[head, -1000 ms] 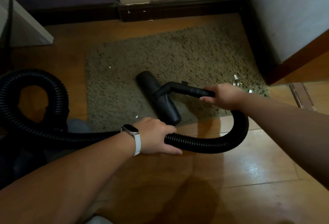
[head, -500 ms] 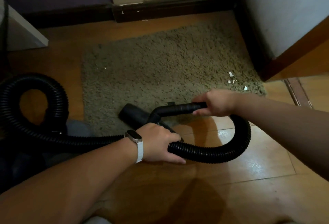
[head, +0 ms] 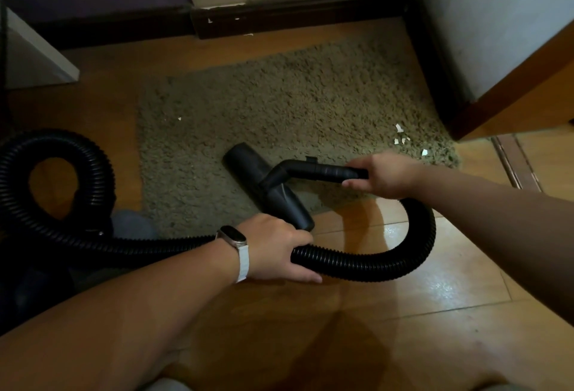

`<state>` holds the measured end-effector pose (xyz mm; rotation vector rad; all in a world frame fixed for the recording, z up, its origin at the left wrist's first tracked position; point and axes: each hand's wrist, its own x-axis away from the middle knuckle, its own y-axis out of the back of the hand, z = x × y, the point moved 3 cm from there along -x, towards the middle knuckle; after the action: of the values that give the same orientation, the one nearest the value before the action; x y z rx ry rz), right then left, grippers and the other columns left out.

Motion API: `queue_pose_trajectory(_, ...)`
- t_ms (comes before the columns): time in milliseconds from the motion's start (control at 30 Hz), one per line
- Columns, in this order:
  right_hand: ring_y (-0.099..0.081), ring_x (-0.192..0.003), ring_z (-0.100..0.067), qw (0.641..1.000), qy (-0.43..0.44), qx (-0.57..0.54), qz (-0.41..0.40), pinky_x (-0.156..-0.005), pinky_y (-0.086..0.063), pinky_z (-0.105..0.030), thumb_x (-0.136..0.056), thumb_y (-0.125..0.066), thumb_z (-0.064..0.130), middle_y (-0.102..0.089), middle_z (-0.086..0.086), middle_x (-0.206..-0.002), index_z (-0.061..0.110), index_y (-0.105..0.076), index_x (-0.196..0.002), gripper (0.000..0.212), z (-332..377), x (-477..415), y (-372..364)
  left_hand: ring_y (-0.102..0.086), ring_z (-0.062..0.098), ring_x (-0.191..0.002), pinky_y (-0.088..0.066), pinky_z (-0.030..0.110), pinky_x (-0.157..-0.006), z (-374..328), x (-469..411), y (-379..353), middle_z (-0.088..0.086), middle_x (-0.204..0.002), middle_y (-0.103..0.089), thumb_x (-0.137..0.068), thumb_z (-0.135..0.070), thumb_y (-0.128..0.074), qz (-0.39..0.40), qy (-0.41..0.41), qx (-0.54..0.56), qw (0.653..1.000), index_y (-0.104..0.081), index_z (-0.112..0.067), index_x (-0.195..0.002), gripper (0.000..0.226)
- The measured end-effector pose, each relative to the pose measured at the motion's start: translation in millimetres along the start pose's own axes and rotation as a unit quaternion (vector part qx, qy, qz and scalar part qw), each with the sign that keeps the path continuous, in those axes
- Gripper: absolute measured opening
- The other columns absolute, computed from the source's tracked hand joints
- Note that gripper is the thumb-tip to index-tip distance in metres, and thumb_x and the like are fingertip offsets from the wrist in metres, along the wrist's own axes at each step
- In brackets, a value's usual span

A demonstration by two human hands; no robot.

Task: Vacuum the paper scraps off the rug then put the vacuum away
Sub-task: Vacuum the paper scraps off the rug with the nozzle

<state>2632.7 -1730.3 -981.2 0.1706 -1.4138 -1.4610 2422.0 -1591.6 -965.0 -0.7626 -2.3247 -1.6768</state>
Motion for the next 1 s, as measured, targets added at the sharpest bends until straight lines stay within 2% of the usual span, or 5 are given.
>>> queue_pose_trajectory(167,-0.061,-0.072,-0.012,0.999,0.012,0.036,-0.008,-0.066,-0.055,-0.03,-0.092,-0.051,0.064,-0.062,0.007,-0.08,0.037,-0.056,-0.128,0.045,14,-7,-2,-0.057,0.007,-0.071,-0.052,0.031,-0.067,1,2,-7,-0.012,-0.081,-0.06,-0.08,-0.084,-0.037,-0.006,-0.007,-0.011,1.0,-0.056,-0.034,-0.101,0.058)
queue_pose_trajectory(600,-0.062,-0.066,-0.022,0.966,-0.146,-0.165,-0.136,-0.056,-0.044,-0.031,-0.096,-0.055,0.053,-0.063,-0.007,-0.076,0.022,-0.064,-0.112,0.036,-60,13,1,-0.059,0.009,-0.075,-0.05,0.028,-0.066,11,-9,12,-0.013,-0.084,-0.062,-0.081,-0.081,-0.043,-0.049,0.034,-0.008,0.998,-0.055,-0.037,-0.107,0.053)
queue_pose_trajectory(700,-0.063,-0.067,-0.024,0.962,-0.151,-0.177,-0.144,-0.061,-0.049,-0.034,-0.097,-0.054,0.052,-0.064,-0.008,-0.077,0.022,-0.064,-0.108,0.033,-60,20,1,-0.06,0.009,-0.077,-0.051,0.028,-0.067,15,-14,16,-0.012,-0.086,-0.063,-0.082,-0.08,-0.043,-0.047,0.032,-0.017,0.998,-0.056,-0.037,-0.109,0.052)
queue_pose_trajectory(867,-0.059,-0.068,-0.015,0.96,-0.139,-0.174,-0.17,-0.057,-0.043,-0.029,-0.098,-0.054,0.049,-0.061,0.001,-0.077,0.033,-0.059,-0.111,0.021,-57,36,-5,-0.059,0.006,-0.076,-0.051,0.026,-0.068,28,-25,22,-0.014,-0.085,-0.06,-0.082,-0.079,-0.044,-0.042,0.045,-0.032,0.998,-0.055,-0.037,-0.105,0.049)
queue_pose_trajectory(1000,-0.06,-0.065,-0.019,0.95,-0.154,-0.204,-0.179,-0.056,-0.043,-0.031,-0.098,-0.055,0.047,-0.061,-0.002,-0.073,0.027,-0.061,-0.106,0.023,-65,51,-12,-0.059,0.006,-0.076,-0.051,0.027,-0.069,35,-43,28,-0.014,-0.084,-0.061,-0.08,-0.081,-0.045,-0.064,0.051,-0.046,0.996,-0.055,-0.037,-0.101,0.05)
